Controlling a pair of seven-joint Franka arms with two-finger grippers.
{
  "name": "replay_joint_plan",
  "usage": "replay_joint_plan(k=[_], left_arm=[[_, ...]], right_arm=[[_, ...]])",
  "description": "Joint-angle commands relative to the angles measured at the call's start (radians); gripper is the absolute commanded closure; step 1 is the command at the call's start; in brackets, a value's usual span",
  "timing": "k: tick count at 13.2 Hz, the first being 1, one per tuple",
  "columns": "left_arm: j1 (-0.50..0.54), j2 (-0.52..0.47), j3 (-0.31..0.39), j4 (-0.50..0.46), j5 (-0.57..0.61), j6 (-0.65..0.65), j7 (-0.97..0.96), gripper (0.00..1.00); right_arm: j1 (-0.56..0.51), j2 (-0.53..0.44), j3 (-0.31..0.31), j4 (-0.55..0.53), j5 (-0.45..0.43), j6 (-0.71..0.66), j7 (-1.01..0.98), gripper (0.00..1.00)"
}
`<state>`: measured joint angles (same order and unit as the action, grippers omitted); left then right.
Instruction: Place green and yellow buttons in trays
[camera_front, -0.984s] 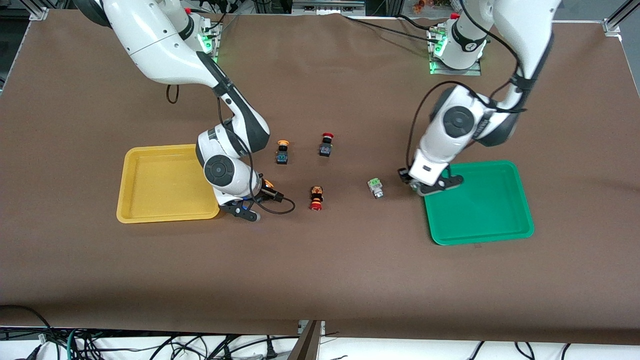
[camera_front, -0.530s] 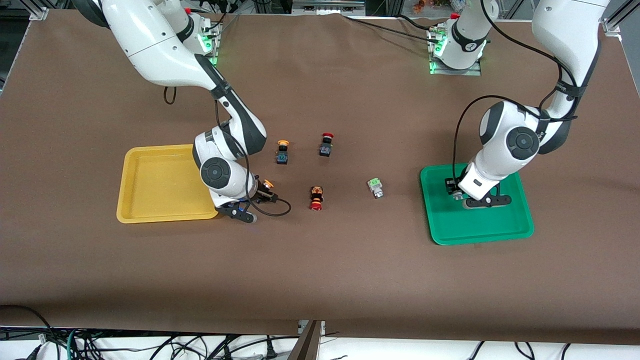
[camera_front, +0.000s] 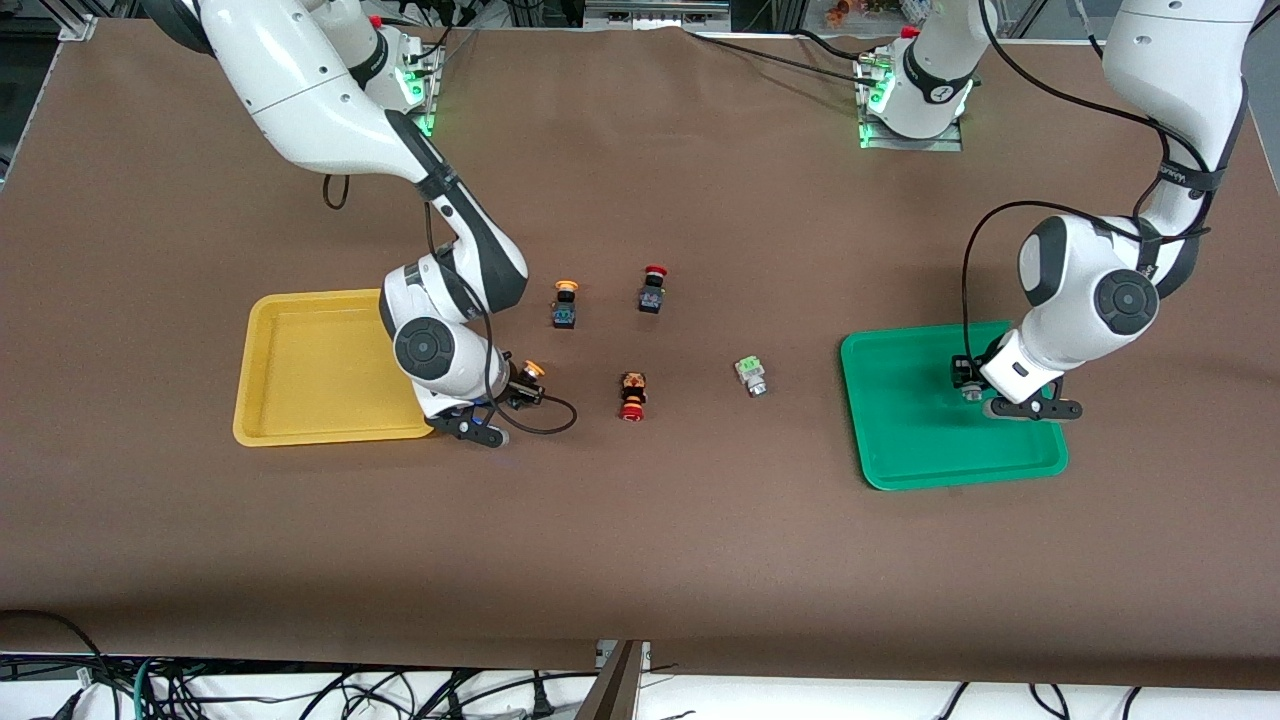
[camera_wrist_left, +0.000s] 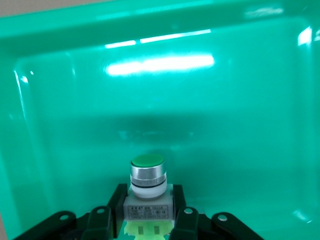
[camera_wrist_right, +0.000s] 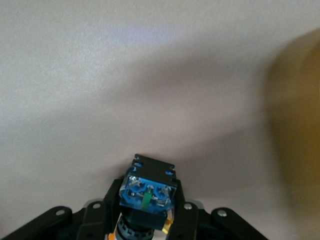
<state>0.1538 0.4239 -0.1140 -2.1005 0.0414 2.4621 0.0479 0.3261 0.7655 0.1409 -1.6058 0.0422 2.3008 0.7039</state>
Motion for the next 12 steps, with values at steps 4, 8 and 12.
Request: replay_joint_plan(k=[4, 8, 12], left_arm=[[-0.003, 0.045, 0.053, 0.008, -0.060, -0.003, 0.104, 0.42], [-0.017, 0.039, 0.043, 0.079, -0.121, -0.012, 0.099, 0.00], [-0.106, 0.041, -0.013, 0.123, -0.141, -0.012, -0.055, 0.00]], right_arm=[[-0.039, -0.089, -0.032, -0.002, -0.007, -0.139, -0.148, 0.70], [-0.044, -0.166, -0.157, -0.035, -0.007, -0.253, -0.413, 0.70], [-0.044, -0.251, -0.268, -0.196, -0.005, -0.204, -0.589, 0.69]])
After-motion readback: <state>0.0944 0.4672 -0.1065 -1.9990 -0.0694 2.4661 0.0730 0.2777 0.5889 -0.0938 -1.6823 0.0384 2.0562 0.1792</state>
